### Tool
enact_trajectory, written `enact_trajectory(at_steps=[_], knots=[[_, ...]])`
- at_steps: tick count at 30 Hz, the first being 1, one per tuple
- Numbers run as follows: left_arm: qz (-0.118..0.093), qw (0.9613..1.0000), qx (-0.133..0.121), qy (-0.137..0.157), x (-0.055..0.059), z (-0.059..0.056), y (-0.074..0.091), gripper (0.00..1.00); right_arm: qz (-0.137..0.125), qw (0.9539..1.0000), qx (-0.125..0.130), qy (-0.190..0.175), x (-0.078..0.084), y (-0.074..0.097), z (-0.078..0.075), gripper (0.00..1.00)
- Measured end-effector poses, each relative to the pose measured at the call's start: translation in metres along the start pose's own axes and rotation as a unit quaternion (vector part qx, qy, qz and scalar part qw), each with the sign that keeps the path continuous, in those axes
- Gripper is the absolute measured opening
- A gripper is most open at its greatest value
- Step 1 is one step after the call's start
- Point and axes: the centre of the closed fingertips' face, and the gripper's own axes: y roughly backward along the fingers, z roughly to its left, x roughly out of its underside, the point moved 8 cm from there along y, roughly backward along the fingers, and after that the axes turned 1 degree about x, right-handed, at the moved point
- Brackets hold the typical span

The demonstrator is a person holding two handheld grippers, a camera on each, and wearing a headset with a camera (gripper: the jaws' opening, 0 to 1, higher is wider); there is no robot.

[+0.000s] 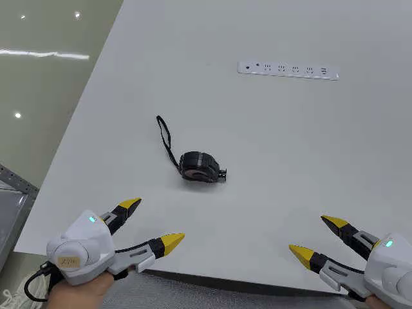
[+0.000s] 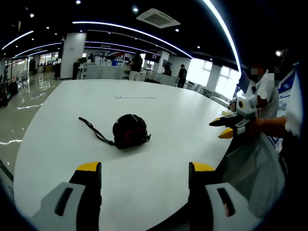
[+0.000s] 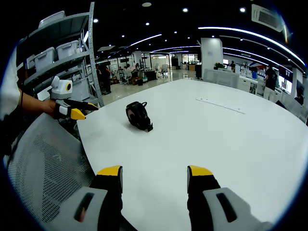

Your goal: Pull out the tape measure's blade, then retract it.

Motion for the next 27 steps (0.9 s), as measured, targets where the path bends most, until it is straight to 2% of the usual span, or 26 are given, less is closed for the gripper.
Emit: enact_trajectory(at_steps=[27], knots=[[0.007, 0.9999, 0.006, -0.010, 0.0016, -0.0016, -0.0011, 0.71, -0.001, 1.0000, -0.001, 0.004, 0.0000, 0.0000, 0.0013, 0.54]])
